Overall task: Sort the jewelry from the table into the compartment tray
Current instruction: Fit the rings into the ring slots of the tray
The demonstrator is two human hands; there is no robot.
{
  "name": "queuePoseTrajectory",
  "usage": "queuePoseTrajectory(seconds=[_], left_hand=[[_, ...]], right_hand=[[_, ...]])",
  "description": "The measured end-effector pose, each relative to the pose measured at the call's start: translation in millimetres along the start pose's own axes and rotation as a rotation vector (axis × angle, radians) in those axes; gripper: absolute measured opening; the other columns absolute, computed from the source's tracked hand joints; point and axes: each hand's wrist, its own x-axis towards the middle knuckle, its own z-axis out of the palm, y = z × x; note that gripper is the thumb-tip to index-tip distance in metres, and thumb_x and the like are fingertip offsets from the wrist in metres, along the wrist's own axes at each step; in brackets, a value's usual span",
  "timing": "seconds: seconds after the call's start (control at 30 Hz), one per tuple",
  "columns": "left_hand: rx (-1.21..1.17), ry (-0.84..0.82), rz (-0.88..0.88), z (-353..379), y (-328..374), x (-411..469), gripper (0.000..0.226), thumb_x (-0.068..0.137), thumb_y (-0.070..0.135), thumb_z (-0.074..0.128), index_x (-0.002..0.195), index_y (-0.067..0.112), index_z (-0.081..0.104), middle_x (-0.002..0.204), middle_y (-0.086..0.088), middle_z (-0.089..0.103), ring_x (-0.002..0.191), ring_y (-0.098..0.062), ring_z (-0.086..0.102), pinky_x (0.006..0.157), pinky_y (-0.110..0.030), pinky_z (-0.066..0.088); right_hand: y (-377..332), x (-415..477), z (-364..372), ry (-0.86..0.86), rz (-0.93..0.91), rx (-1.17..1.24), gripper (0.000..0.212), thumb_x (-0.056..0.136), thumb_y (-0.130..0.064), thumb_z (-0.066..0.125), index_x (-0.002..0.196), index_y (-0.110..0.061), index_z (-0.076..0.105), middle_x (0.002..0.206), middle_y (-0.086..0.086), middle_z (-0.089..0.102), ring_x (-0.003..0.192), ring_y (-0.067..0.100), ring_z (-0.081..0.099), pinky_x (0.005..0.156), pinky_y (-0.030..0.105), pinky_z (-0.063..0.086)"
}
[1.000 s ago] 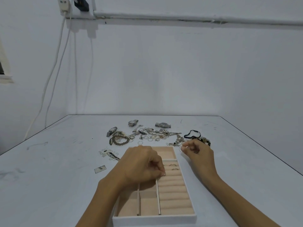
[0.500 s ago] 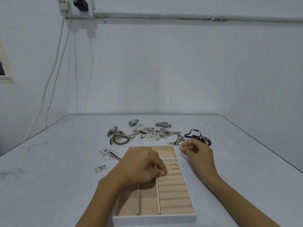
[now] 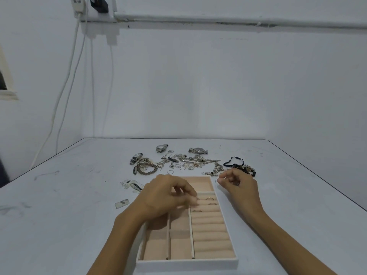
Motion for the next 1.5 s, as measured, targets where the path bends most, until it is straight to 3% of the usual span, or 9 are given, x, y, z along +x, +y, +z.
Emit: queuePoseTrajectory(seconds=[0.1,0.2,0.33,0.43,0.57,0.7,0.9,1.1,1.5], left_hand=[[0.039,0.203,-0.059,-12.8,-15.3,-2.5,0.023,0.075,0.058,0.058,0.085,0.041,0.07,0.09,0.025,0.068,0.089,0.004,0.06,0.08,-0.032,0.048],[0.226,0.314,-0.156,-22.4,-35.8,-12.0,0.015,0.093,0.035,0.054,0.105,0.04,0.063,0.113,0.024,0.059,0.106,-0.002,0.054,0.082,-0.027,0.04],[0.402,0.157,-0.259,-20.1,-67.0,-20.9,0.039,0.098,0.025,0.045,0.136,0.026,0.045,0.143,0.009,0.043,0.131,-0.013,0.04,0.105,-0.031,0.033],[0.464,-0.069,-0.319,-12.5,-77.2,-24.5,0.047,0.103,0.029,0.026,0.15,0.025,0.022,0.159,0.005,0.016,0.147,-0.014,0.011,0.119,-0.038,0.011],[0.472,-0.157,-0.38,-9.8,-76.3,-25.1,0.049,0.104,0.033,0.015,0.152,0.027,0.005,0.161,0.007,-0.003,0.148,-0.01,-0.005,0.12,-0.035,-0.002],[0.498,-0.162,-0.384,-9.4,-77.3,-23.6,0.05,0.104,0.032,0.014,0.153,0.026,0.003,0.161,0.006,-0.004,0.148,-0.011,-0.006,0.12,-0.036,-0.003],[0.489,-0.148,-0.384,-7.9,-78.4,-23.5,0.049,0.104,0.033,0.014,0.153,0.027,0.005,0.161,0.006,-0.003,0.148,-0.011,-0.006,0.12,-0.036,-0.004],[0.485,-0.15,-0.386,-8.2,-74.1,-23.4,0.049,0.105,0.032,0.015,0.153,0.026,0.005,0.161,0.005,-0.002,0.148,-0.012,-0.004,0.12,-0.037,-0.002],[0.483,-0.148,-0.387,-8.4,-73.5,-23.6,0.049,0.105,0.031,0.015,0.153,0.026,0.006,0.161,0.006,-0.002,0.148,-0.012,-0.005,0.12,-0.037,-0.002]], right_hand=[[-9.6,-5.4,-4.6,-0.049,-0.02,0.061,0.011,0.08,-0.007,0.073,0.075,-0.017,0.07,0.077,0.0,0.068,0.074,0.012,0.058,0.063,0.007,0.044],[-26.0,-7.5,-11.4,-0.22,-0.091,0.051,0.011,0.078,-0.008,0.075,0.074,-0.018,0.071,0.073,-0.008,0.069,0.07,0.006,0.057,0.062,0.014,0.041],[-42.1,-11.2,-21.6,-0.539,-0.147,0.0,0.009,0.076,-0.008,0.077,0.073,-0.016,0.073,0.074,-0.002,0.07,0.065,0.005,0.052,0.06,0.016,0.034],[-42.7,-13.5,-25.9,-0.644,-0.165,-0.09,0.008,0.073,-0.011,0.081,0.073,-0.016,0.074,0.07,-0.006,0.067,0.064,0.002,0.049,0.061,0.011,0.032],[-40.5,-13.5,-26.5,-0.672,-0.159,-0.153,0.01,0.07,-0.017,0.084,0.073,-0.019,0.075,0.068,-0.009,0.067,0.063,0.0,0.049,0.063,0.01,0.033],[-43.4,-14.0,-27.8,-0.688,-0.16,-0.149,0.009,0.07,-0.014,0.084,0.072,-0.016,0.075,0.071,0.0,0.07,0.061,0.001,0.047,0.061,0.015,0.035],[-43.6,-13.1,-28.9,-0.701,-0.13,-0.141,0.01,0.069,-0.01,0.084,0.069,-0.014,0.074,0.065,-0.007,0.065,0.058,0.001,0.044,0.057,0.014,0.034],[-40.4,-12.6,-26.8,-0.768,-0.098,-0.179,0.01,0.065,-0.014,0.08,0.065,-0.023,0.074,0.076,0.015,0.067,0.059,0.005,0.043,0.058,0.018,0.033],[-40.1,-10.6,-31.9,-0.821,-0.076,-0.148,0.006,0.081,-0.01,0.071,0.082,-0.015,0.075,0.075,-0.003,0.07,0.07,0.007,0.054,0.069,0.026,0.041]])
